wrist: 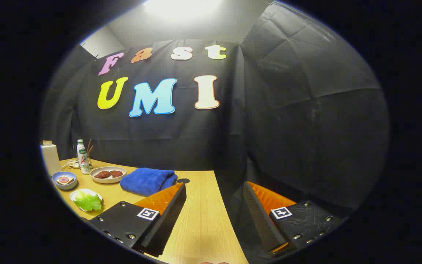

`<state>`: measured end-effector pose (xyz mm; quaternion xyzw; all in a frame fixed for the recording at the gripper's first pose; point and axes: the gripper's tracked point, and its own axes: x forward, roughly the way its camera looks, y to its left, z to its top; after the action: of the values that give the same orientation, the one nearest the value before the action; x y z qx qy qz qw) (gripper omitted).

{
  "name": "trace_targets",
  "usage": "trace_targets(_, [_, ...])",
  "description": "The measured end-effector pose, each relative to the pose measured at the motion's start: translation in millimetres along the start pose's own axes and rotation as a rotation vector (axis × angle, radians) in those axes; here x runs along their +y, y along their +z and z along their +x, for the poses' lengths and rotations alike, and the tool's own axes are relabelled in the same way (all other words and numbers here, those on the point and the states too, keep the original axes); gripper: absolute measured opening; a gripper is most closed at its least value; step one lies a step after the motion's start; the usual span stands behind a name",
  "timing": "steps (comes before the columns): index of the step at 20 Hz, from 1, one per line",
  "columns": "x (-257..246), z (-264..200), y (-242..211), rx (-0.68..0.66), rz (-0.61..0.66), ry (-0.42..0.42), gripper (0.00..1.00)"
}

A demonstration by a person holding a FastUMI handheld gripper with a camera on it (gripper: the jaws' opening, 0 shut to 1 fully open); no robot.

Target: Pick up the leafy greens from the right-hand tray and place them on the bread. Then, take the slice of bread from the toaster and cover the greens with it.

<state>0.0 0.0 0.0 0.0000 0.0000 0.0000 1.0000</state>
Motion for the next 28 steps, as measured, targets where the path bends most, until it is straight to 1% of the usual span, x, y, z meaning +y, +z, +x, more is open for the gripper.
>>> trace_targets(2, [31.5,-14.8,10.6,0.027,0.043,0.041,0.98])
trace_targets(4, [59.6,-29.0,18.2,0.045,0.066,0.071,0.98])
trace_targets(6, [81.1,-39.8,30.1,0.032,0.066,0.089,0.98])
trace_targets(10, [137.7,-62.0,39.0,0.030,0.051,0.185,0.98])
trace_targets(14, [185.3,-70.8,26.1,0.079,-0.002,0.285,0.98])
trace_targets(17, [225.3,-69.7,4.4,0.151,-0.065,0.380,0.98])
trace_targets(19, [244.3,-70.3,-5.3,0.189,-0.080,0.426,0.98])
trace_targets(21, [256.3,-69.2,-12.0,0.210,-0.085,0.449,0.98])
trace_targets(28, [282.3,-67.7,-30.5,0.258,-0.122,0.488,0.98])
